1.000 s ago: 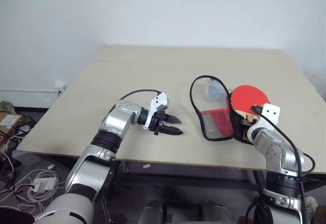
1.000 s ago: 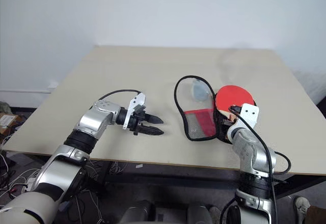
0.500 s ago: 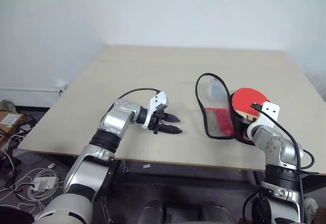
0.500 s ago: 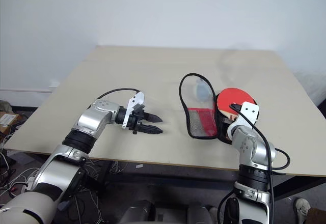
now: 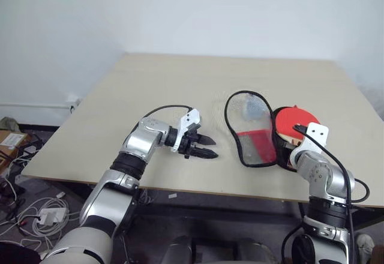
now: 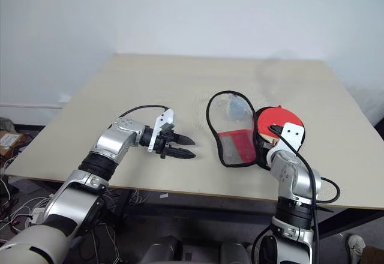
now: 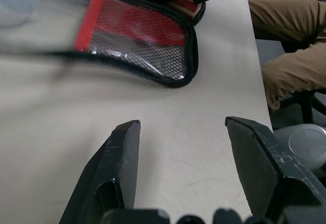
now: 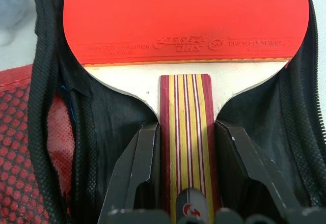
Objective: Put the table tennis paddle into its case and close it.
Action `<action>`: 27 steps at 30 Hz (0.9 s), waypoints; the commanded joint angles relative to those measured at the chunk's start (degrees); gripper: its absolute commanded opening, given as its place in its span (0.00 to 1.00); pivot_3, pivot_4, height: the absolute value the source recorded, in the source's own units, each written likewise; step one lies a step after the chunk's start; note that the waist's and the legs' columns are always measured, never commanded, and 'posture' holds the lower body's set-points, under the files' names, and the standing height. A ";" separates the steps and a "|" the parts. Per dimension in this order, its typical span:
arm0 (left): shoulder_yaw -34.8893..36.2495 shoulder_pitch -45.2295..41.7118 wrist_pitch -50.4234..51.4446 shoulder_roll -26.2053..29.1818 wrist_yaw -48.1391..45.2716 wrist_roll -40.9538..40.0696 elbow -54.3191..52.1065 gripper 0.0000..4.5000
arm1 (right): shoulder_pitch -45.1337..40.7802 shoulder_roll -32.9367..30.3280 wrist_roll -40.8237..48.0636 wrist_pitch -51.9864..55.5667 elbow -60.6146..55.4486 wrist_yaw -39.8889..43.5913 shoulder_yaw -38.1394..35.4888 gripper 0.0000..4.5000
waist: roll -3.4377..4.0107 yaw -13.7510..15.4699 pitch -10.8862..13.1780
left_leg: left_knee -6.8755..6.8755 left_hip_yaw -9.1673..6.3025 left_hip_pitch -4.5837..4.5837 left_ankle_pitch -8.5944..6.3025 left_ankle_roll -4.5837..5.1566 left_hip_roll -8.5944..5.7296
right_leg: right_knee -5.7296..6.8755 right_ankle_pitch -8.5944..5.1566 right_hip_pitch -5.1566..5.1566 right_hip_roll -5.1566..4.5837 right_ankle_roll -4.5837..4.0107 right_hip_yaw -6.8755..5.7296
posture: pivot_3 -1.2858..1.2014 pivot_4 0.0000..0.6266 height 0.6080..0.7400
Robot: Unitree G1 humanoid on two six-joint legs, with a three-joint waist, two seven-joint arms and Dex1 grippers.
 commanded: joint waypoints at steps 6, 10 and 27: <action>0.88 -1.86 -1.01 -0.34 -0.06 0.00 -0.73 0.62 | 0.37 0.04 -1.26 1.87 4.70 0.28 0.89 0.25 | -0.14 -0.09 -0.08 | 0.00 -0.01 0.04 0.00 0.00 0.01 | 0.00 0.00 0.02 0.00 0.00 -0.02 | 0.52 0.00 1.00; 1.02 -1.97 -0.87 -0.40 0.07 -0.15 -1.05 0.62 | 0.11 0.06 -1.58 1.65 5.58 1.18 2.91 0.48 | -0.40 -0.23 -0.25 | -0.01 -0.01 0.15 0.00 0.00 0.02 | 0.00 -0.01 0.05 0.01 0.00 -0.02 | 0.52 0.00 1.00; -0.42 -11.42 -12.37 -9.27 8.68 5.79 19.17 0.62 | -6.49 -3.52 3.21 -15.39 -8.77 7.13 -3.07 1.00 | -0.42 -0.15 -0.30 | -0.04 0.09 0.01 0.00 0.00 0.03 | 0.04 -0.01 -0.10 0.03 0.01 0.08 | 0.52 0.00 1.00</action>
